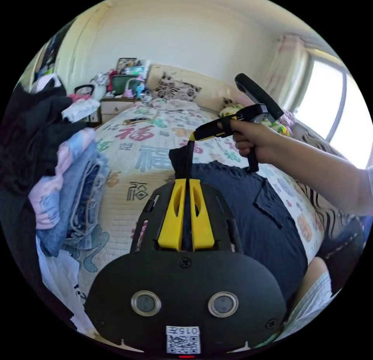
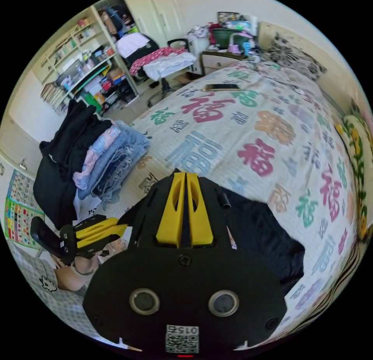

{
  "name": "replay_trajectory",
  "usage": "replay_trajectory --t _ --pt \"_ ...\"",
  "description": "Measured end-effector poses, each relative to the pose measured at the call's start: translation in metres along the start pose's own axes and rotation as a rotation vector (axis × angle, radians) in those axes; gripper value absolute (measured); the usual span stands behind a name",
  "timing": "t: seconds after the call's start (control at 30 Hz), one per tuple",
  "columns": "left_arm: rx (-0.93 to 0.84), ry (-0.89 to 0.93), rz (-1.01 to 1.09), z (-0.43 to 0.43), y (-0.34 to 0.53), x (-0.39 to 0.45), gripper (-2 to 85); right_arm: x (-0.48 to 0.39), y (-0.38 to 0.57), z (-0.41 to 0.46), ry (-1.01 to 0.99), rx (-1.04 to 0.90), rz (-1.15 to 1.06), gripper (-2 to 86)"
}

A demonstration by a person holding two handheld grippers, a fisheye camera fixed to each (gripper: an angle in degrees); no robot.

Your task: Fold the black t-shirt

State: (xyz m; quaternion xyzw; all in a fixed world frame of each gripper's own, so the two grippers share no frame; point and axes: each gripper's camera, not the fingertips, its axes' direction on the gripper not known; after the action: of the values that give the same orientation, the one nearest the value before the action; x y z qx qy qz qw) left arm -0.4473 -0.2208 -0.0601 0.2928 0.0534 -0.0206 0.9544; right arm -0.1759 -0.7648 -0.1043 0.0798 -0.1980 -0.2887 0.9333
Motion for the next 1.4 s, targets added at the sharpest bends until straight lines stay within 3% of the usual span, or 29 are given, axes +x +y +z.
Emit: replay_trajectory --t 0.3,0.47,0.57,0.73,0.83,1.1,1.3,1.4 --pt "-0.344 0.062 0.247 0.086 0.019 0.091 4.6 0.093 0.09 0.028 0.09 -0.145 0.282 -0.1" --pt "-0.265 0.117 0.226 0.06 0.0 0.086 8.0 0.099 0.076 0.014 0.107 -0.121 0.216 6.2" --pt "-0.158 0.024 0.149 0.043 -0.019 0.066 7.4 0.085 0.046 0.007 0.074 -0.076 0.09 6.4" --pt "-0.283 -0.072 0.067 0.089 -0.036 0.04 6.8 0.062 -0.007 0.05 0.005 -0.193 -0.015 6.5" --pt "-0.331 -0.022 -0.017 0.105 -0.035 0.032 4.0 0.066 -0.02 0.071 0.003 -0.253 0.011 5.2" --pt "-0.294 -0.055 -0.044 0.112 -0.04 0.041 0.0 0.082 -0.016 0.061 0.078 -0.226 0.022 0.0" --pt "-0.282 -0.075 -0.025 0.111 -0.059 0.054 2.9 0.083 0.004 0.025 0.121 -0.153 0.006 2.4" --pt "-0.218 0.003 0.004 0.097 -0.071 0.066 4.7 0.082 0.037 -0.009 0.154 -0.137 -0.049 0.7"
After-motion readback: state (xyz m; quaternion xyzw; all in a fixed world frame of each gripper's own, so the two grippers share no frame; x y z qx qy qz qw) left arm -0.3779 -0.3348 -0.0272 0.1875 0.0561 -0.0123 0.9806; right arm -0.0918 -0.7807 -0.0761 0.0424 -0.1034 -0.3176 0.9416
